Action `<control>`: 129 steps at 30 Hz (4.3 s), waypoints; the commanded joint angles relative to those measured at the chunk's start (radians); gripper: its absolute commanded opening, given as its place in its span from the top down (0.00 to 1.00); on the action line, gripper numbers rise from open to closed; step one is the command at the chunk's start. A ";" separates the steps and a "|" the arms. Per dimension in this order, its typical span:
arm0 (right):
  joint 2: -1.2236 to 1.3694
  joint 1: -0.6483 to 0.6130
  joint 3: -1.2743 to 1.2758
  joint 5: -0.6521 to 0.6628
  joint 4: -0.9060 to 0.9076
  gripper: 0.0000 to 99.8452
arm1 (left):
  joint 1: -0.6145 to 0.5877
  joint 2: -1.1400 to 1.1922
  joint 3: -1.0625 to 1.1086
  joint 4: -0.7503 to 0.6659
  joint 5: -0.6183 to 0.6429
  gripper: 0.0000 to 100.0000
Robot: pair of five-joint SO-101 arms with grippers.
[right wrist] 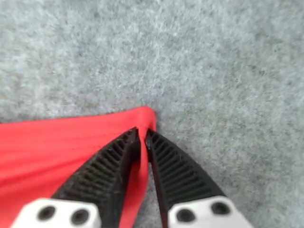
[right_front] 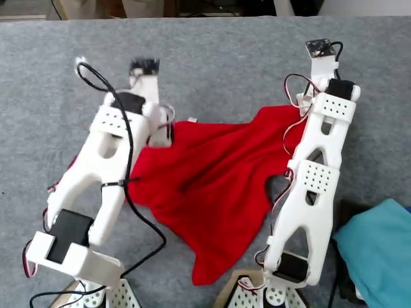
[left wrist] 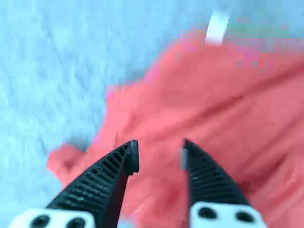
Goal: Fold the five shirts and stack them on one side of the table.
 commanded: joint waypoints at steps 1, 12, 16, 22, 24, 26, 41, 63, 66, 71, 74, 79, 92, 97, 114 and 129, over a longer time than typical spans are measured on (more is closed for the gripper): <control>-0.010 -0.002 -0.045 0.011 -0.018 1.00 | -0.018 0.101 -0.110 -0.157 0.077 0.83; -0.010 -0.002 -0.045 0.011 -0.018 1.00 | 0.100 0.467 -0.196 -0.078 0.101 0.98; -0.010 -0.002 -0.045 0.011 -0.018 1.00 | 0.157 0.466 -0.137 0.025 0.097 0.98; -0.010 -0.002 -0.045 0.011 -0.018 1.00 | 0.216 0.354 0.112 -0.029 0.097 0.98; -0.010 -0.002 -0.045 0.011 -0.018 1.00 | 0.213 0.271 0.184 -0.084 0.097 0.98; -0.010 -0.002 -0.045 0.011 -0.018 1.00 | 0.213 0.186 0.229 -0.118 0.097 0.98; -0.010 -0.002 -0.045 0.011 -0.018 1.00 | -0.046 0.025 0.041 -0.249 0.161 0.86; -0.010 -0.002 -0.045 0.011 -0.015 1.00 | 0.008 0.987 -1.059 0.344 0.161 0.85; -0.010 -0.002 -0.045 0.011 -0.015 1.00 | 0.017 1.082 -1.194 0.407 0.161 0.86; -0.010 -0.002 -0.045 0.011 -0.015 1.00 | 0.048 1.191 -1.402 0.468 0.163 0.99; -0.010 -0.002 -0.045 0.011 -0.015 1.00 | 0.051 1.230 -1.476 0.470 0.163 0.98; -0.010 -0.002 -0.045 0.011 -0.017 1.00 | 0.015 1.228 -1.683 0.463 0.163 0.98; -0.010 -0.004 -0.045 0.011 -0.015 1.00 | -0.094 1.093 -1.718 0.150 0.155 0.98; -0.010 -0.004 -0.045 0.011 -0.015 1.00 | -0.115 1.147 -1.659 0.140 0.155 0.95; -0.010 -0.004 -0.045 0.011 -0.012 1.00 | -0.117 1.173 -1.405 0.038 0.117 0.82; -0.010 -0.004 -0.045 0.011 -0.011 1.00 | -0.046 1.173 -1.389 0.135 -0.107 0.96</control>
